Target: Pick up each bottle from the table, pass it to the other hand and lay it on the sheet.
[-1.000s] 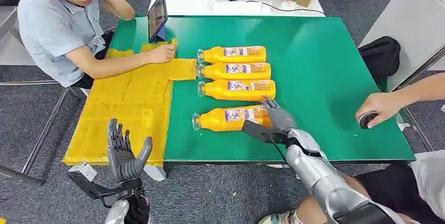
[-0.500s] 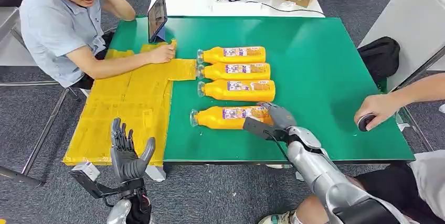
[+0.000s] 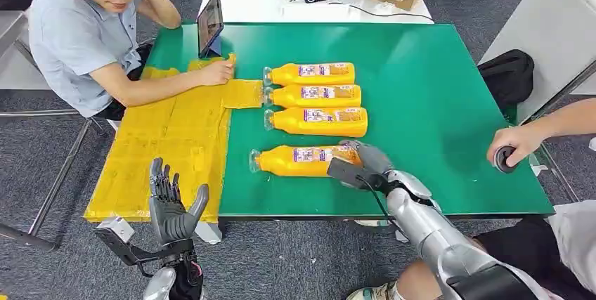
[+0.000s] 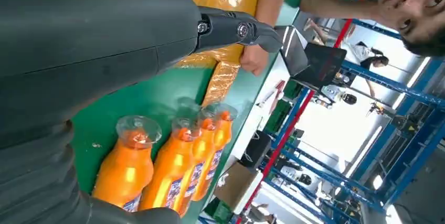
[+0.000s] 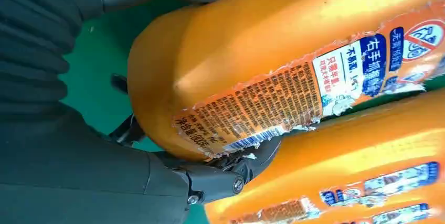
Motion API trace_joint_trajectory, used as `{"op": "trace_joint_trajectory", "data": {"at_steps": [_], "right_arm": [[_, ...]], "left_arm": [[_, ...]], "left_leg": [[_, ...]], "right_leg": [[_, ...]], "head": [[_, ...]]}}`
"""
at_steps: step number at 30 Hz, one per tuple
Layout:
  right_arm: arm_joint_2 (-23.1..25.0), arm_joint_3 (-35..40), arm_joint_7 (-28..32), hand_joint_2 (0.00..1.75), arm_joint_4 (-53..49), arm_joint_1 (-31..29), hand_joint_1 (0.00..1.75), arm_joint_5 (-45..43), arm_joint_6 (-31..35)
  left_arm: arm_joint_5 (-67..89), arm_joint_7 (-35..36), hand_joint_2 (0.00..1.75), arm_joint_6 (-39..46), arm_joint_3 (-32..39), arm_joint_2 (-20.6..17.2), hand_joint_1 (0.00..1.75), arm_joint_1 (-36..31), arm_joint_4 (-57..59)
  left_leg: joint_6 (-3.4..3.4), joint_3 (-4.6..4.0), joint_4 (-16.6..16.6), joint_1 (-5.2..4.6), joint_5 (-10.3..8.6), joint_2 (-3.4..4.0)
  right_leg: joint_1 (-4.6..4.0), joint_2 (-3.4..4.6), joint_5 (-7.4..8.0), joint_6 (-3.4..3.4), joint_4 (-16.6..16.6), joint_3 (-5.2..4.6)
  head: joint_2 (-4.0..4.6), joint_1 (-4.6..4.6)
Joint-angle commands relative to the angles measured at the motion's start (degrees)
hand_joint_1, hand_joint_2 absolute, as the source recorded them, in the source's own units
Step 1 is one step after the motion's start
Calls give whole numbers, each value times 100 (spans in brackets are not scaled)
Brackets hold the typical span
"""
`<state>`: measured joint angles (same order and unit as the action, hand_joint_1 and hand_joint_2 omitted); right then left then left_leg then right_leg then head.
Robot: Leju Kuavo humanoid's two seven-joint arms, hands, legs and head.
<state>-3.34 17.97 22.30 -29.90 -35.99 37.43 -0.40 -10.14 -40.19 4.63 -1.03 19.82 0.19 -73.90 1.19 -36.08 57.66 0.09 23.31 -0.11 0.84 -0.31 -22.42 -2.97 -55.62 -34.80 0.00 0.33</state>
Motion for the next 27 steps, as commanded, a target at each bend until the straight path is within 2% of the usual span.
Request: {"op": "trace_joint_trajectory", "data": {"at_steps": [1,3,11,14,27], "right_arm": [[267,-473,392,175,26,345,175,-815,-501],[267,-473,392,175,26,345,175,-815,-501],[435,-752,405,175,-596,551,175,-1604,-498],[424,-816,318,175,-777,672,175,-1960,-530],[435,-783,361,175,-862,817,175,-2168,-526]], "left_arm": [[-9,19,175,15,133,18,0,-199,184],[-9,19,175,15,133,18,0,-199,184],[-165,19,175,103,203,18,0,-170,87],[-589,19,175,-161,276,18,0,-255,482],[-494,19,175,-131,381,18,0,-305,548]], "left_leg": [[-9,33,-7,8,10,-4],[-4,13,-5,4,3,-6],[-6,23,-2,3,11,3],[-6,14,-4,2,5,-7],[-8,19,-2,3,12,-10]], "right_leg": [[-8,-3,-11,14,9,35],[-5,-5,-4,7,5,17],[-3,5,-10,12,0,26],[-2,-5,-8,9,1,19],[-3,-7,-15,14,-1,27]], "head": [[0,0],[0,2],[0,2],[0,2],[0,2]]}}
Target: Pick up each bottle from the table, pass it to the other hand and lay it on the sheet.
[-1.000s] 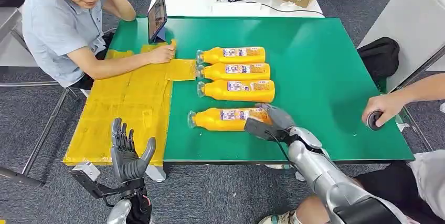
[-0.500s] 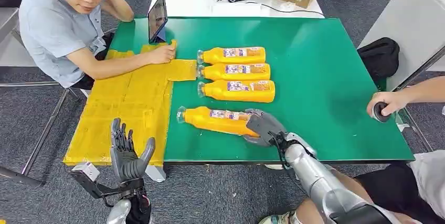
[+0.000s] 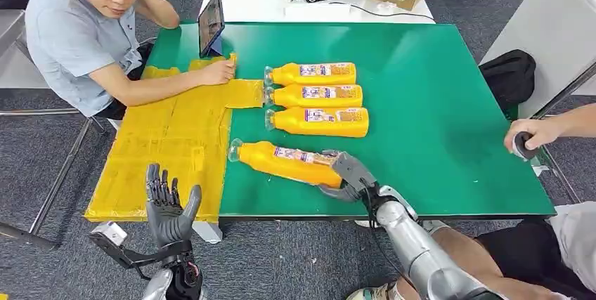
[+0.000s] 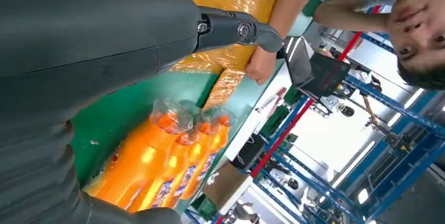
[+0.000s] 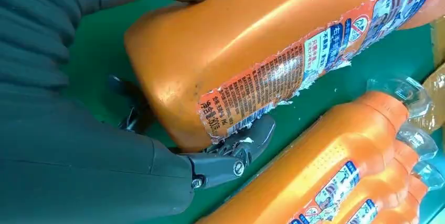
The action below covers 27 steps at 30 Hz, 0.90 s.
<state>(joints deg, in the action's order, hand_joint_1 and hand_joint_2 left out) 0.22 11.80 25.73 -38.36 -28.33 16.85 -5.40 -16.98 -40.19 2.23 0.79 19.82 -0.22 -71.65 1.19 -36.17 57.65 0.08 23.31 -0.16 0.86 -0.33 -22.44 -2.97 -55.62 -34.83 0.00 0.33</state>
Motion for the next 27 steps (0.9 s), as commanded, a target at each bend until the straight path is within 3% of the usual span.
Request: {"op": "trace_joint_trajectory", "data": {"at_steps": [1,6,12,17,22,27], "right_arm": [[93,-166,39,175,-54,72,175,-144,-31],[116,-41,90,175,-465,205,175,-288,-11],[78,-12,115,175,-1285,550,175,-372,93],[63,-24,22,175,-1991,889,175,-508,186],[163,38,97,175,-2182,925,175,-581,201],[217,145,227,175,-2496,996,175,-733,152]], "left_arm": [[242,19,175,136,206,18,0,-269,299],[939,19,175,474,124,18,0,-181,-158],[354,19,175,256,-293,15,0,-268,774],[-604,957,175,315,-934,-49,0,-167,776],[-407,460,175,1062,-1012,-162,0,-347,469],[-998,994,175,192,-1130,-302,0,-475,433]], "left_leg": [[-6,18,-3,2,6,-4],[-11,32,8,5,21,2],[-6,17,1,0,12,-2],[-4,4,-2,-1,9,-15],[-6,5,-1,0,13,-6],[-8,6,1,1,12,-3]], "right_leg": [[-3,-4,-8,10,1,18],[-6,3,-22,19,-11,30],[-1,0,-13,11,-3,17],[1,-12,-14,8,-1,10],[-1,-3,-15,11,-3,8],[-2,-1,-14,14,-6,8]], "head": [[0,2],[0,0],[0,0],[0,2],[0,2],[0,2]]}}
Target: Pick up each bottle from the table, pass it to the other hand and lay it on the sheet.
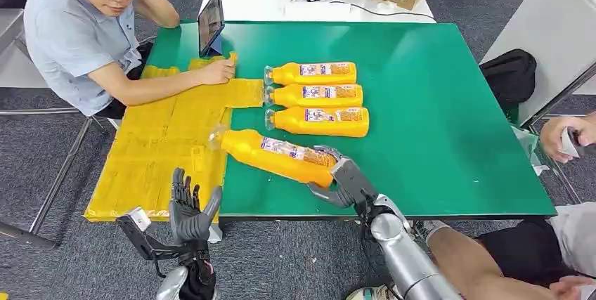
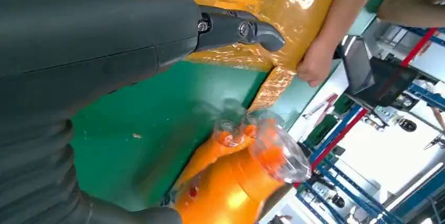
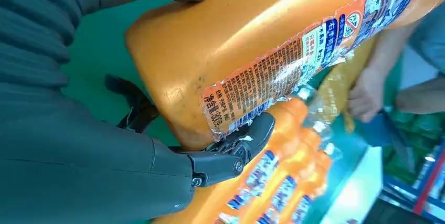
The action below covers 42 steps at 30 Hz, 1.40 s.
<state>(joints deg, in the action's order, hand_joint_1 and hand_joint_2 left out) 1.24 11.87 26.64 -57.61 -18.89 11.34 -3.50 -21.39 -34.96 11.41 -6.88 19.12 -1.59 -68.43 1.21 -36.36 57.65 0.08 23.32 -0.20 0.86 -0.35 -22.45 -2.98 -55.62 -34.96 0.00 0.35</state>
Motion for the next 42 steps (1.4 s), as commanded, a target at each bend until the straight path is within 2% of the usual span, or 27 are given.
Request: {"op": "trace_joint_trajectory", "data": {"at_steps": [1,4,7,8,9,12,13,24,27,32,35,36,40,42], "right_arm": [[120,157,145,175,-598,61,175,-199,-53],[183,294,158,175,-614,95,175,-228,-106],[211,436,220,175,-558,92,175,-205,-149],[231,468,266,175,-529,83,175,-244,-171],[266,508,290,175,-500,86,175,-300,-213],[343,591,302,175,-384,90,175,-351,-268],[369,617,303,175,-341,105,175,-346,-253],[652,1072,438,175,491,-300,175,-262,-235],[722,1192,451,175,657,-404,175,-224,-212],[817,1321,486,175,834,-541,175,-180,-126],[856,1401,503,175,866,-580,175,-147,-52],[856,1445,513,175,848,-583,175,-108,-3],[859,1554,530,175,710,-560,175,-70,36],[859,1554,530,175,710,-560,175,-70,36]], "left_arm": [[-649,527,175,-851,-380,-227,0,-332,94],[-863,582,175,-1116,-410,-193,0,-385,30],[-1060,574,175,-1315,-401,-164,0,-463,-28],[-1139,616,175,-1388,-413,-160,0,-477,-57],[-1211,624,175,-1499,-437,-160,0,-492,-108],[-1214,465,175,-1628,-464,-133,0,-459,-311],[-1224,468,175,-1662,-482,-129,0,-455,-356],[-1122,464,175,-2282,-1021,-188,0,-282,-519],[-1114,526,175,-2350,-1107,-196,0,-310,-412],[-950,568,175,-2283,-1286,-211,0,-373,-134],[-535,409,175,-1948,-1388,-233,0,-481,116],[-280,330,175,-1744,-1453,-256,0,-546,250],[575,-208,175,-1102,-1598,-270,0,-578,335],[575,-208,175,-1102,-1598,-270,0,-578,335]], "left_leg": [[-8,16,2,3,9,4],[-15,55,11,5,33,9],[-7,17,2,3,10,2],[-12,44,11,5,28,5],[-10,28,4,6,16,2],[-15,55,5,7,30,16],[-8,17,1,4,8,2],[-10,49,3,5,27,26],[-7,26,-3,3,13,19],[-10,39,-2,2,20,25],[-6,26,-8,1,7,5],[-10,46,-5,3,18,11],[-5,20,-6,0,7,7],[-7,29,-4,3,12,1]], "right_leg": [[-3,5,-8,12,-4,13],[-7,10,-31,25,-15,49],[-3,2,-10,11,-4,15],[-6,6,-28,20,-14,40],[-6,3,-16,15,-6,26],[-8,17,-26,24,-8,48],[-4,2,-9,11,-2,15],[-6,27,-18,18,-3,42],[-3,20,-7,12,0,22],[-3,26,-14,17,-4,30],[-1,5,-8,10,4,23],[-4,11,-17,17,1,41],[0,6,-7,9,1,17],[-3,1,-13,12,-1,26]], "head": [[0,0],[0,0],[0,0],[0,-4],[2,0],[2,0],[0,-2],[0,-2],[0,0],[2,-2],[0,2],[0,0],[0,0],[0,0]]}}
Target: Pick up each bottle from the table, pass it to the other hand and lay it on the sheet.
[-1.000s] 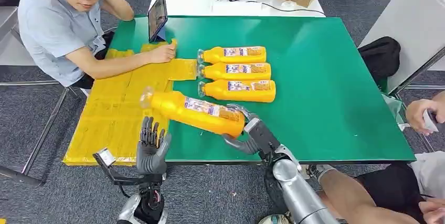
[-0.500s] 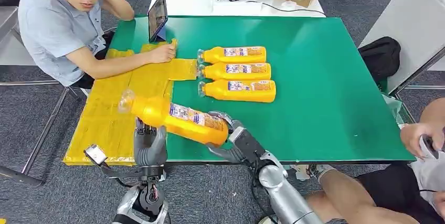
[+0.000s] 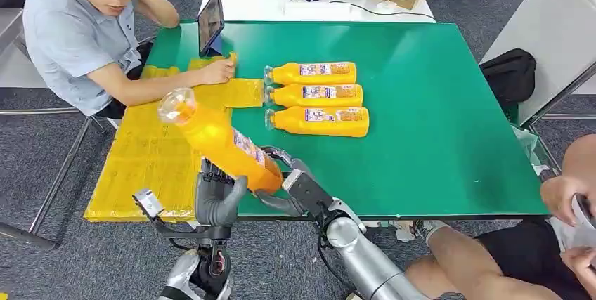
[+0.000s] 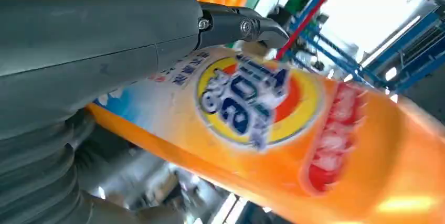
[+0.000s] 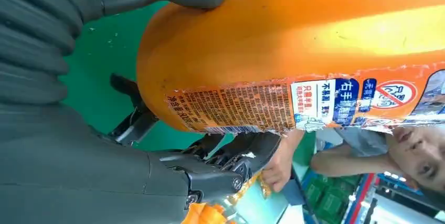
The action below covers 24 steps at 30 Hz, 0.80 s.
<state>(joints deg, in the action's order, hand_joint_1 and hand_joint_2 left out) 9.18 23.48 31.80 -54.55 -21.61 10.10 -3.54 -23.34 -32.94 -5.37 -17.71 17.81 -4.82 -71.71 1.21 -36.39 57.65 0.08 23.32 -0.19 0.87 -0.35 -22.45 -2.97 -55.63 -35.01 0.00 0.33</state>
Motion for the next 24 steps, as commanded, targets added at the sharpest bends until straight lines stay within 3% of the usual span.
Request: {"op": "trace_joint_trajectory", "data": {"at_steps": [1,9,17,18,19,24], "right_arm": [[65,393,14,175,405,-288,175,54,40],[41,713,-33,175,426,-329,175,203,43],[-48,1154,-70,175,628,-406,175,467,-134],[-53,1159,-69,175,634,-399,175,470,-133],[-82,1222,-60,175,638,-402,175,516,-142],[-162,1381,-32,175,615,-360,175,618,-191]], "left_arm": [[769,-410,175,577,-516,-139,0,-254,663],[1736,-706,175,1296,-402,-150,0,-235,317],[854,-644,175,398,226,-47,2,-281,157],[847,-641,175,393,230,-55,133,-288,161],[728,-588,175,316,255,-51,175,-302,196],[548,-465,175,107,308,-150,175,-374,373]], "left_leg": [[-10,48,-2,4,20,3],[-5,15,-2,2,6,5],[-6,17,-1,4,7,8],[-9,34,2,6,17,12],[-5,13,-3,4,4,2],[-4,15,-5,3,3,-2]], "right_leg": [[-4,4,-20,17,1,46],[-3,5,-5,8,1,13],[-5,8,-5,9,2,16],[-6,13,-13,14,-2,31],[-4,2,-3,7,4,13],[-3,-2,-4,7,5,15]], "head": [[0,2],[0,0],[2,0],[0,0],[0,0],[0,2]]}}
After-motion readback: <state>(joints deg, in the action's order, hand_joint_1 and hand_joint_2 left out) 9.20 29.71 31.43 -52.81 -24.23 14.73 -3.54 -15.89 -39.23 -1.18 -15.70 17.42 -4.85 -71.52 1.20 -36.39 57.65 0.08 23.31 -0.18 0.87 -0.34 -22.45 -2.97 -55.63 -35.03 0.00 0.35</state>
